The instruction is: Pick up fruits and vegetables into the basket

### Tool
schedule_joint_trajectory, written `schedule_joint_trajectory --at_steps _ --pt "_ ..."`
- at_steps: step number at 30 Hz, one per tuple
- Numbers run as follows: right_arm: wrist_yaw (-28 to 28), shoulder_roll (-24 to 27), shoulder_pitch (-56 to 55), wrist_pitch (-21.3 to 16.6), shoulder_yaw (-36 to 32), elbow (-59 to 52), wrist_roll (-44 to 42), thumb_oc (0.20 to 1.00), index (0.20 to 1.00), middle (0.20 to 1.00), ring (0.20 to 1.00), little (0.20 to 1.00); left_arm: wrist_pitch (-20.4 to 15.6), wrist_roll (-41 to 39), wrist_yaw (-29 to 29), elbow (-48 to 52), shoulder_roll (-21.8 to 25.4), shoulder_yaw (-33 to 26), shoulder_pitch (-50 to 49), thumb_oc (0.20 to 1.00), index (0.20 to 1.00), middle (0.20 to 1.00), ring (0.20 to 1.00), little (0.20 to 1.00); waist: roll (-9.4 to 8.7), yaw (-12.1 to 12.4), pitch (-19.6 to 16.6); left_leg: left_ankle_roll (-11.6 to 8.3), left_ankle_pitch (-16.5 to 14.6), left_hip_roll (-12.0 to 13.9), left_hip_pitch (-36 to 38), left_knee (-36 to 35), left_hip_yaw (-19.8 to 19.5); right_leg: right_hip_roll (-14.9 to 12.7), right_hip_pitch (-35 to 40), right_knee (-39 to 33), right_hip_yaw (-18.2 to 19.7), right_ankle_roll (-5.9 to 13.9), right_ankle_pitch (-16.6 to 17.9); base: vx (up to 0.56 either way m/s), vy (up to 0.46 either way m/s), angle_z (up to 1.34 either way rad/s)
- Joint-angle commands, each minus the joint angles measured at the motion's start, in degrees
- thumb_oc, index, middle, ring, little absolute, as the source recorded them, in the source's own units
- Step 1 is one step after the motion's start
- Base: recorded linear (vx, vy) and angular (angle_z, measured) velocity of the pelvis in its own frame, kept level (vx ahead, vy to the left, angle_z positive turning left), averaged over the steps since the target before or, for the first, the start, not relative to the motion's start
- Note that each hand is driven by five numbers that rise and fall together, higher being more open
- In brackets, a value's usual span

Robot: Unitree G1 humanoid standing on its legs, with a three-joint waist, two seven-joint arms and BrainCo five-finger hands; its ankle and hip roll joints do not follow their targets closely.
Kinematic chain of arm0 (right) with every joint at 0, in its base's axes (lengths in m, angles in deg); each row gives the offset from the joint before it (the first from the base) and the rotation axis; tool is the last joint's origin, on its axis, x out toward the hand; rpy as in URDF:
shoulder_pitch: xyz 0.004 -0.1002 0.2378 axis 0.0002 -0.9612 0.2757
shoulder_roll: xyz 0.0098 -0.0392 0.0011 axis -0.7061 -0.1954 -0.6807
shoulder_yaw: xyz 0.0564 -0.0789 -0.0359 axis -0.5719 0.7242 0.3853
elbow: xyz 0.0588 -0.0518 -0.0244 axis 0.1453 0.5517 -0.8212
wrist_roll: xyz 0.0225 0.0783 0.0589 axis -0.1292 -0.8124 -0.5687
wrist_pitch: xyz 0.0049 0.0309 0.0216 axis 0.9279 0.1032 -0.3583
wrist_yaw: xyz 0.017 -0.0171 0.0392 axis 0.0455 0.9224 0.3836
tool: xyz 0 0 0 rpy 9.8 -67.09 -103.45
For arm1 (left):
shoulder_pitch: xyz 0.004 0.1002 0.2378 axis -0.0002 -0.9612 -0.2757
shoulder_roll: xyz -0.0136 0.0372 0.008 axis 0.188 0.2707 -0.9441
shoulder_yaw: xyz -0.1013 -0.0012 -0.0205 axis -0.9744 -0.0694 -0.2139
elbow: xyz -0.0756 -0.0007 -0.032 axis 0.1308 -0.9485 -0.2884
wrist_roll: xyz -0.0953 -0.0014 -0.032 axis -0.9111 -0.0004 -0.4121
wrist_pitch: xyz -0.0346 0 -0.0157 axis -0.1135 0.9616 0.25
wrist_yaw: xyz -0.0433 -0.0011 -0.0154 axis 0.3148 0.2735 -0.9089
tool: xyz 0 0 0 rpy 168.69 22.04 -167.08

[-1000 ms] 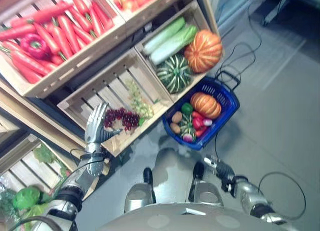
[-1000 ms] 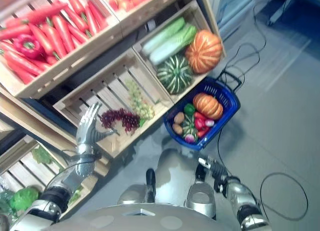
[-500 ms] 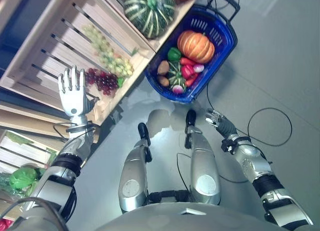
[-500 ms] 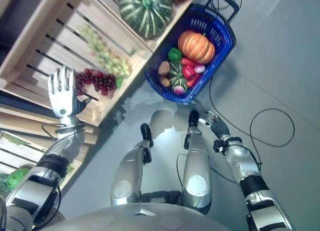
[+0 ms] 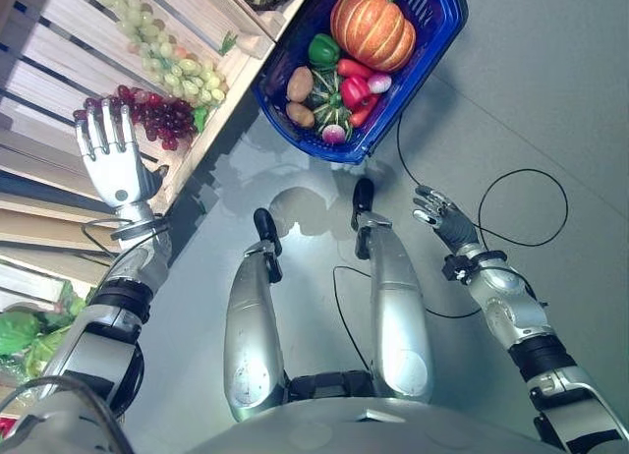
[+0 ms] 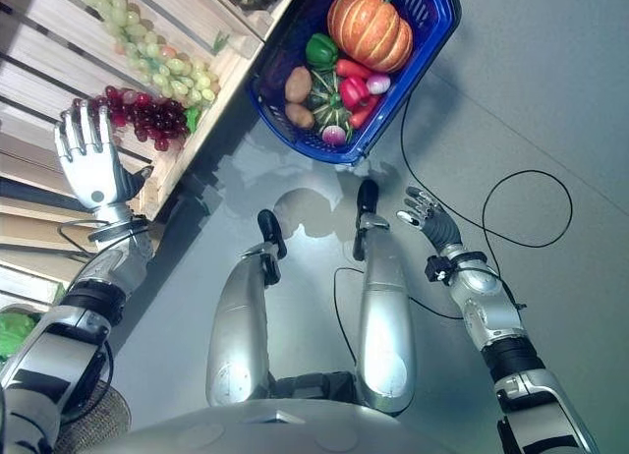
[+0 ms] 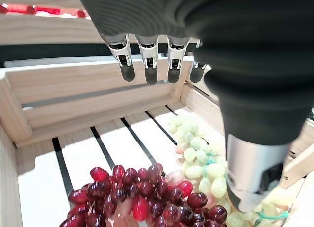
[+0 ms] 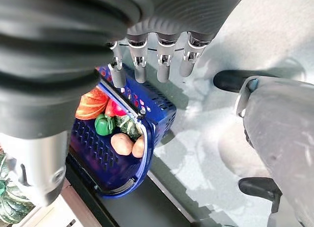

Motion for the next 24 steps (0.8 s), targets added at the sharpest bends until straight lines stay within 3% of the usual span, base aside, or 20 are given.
schedule_joint_trajectory --at_steps 1,11,24 --pt "-0.30 1.06 -2.12 -0.44 -0.91 -5.30 -1.29 1.000 1.000 1.000 1.000 1.000 2.65 -2.77 1.41 0.51 4.66 -3.94 -0.55 1.000 1.000 1.000 1.000 1.000 -0.63 -0.32 -1.83 0.61 -1.93 -0.07 -4.00 2.78 2.27 0.34 0.17 3.77 1.64 4.88 -5.93 0.03 0.037 0.00" --pt "0.32 2.95 -1.98 0.79 -2.19 -6.62 -0.97 1.000 1.000 1.000 1.000 1.000 5.41 -4.29 2.54 -1.04 8.41 -5.41 3.88 1.000 1.000 1.000 1.000 1.000 -0.26 -1.59 -1.83 0.63 -3.18 0.38 -10.12 6.29 1.90 0.51 -6.13 5.75 3.16 4.53 -5.68 0.03 0.056 -0.02" --pt "0.70 4.35 -1.61 1.57 -1.88 -7.99 -2.29 1.000 1.000 1.000 1.000 1.000 7.00 -10.92 -1.92 -3.64 12.81 -4.37 11.04 1.000 1.000 1.000 1.000 1.000 -0.35 -3.28 -1.83 0.93 -4.76 0.55 -14.17 9.03 1.83 1.09 -10.67 6.65 4.65 4.29 -5.11 0.03 0.046 -0.03"
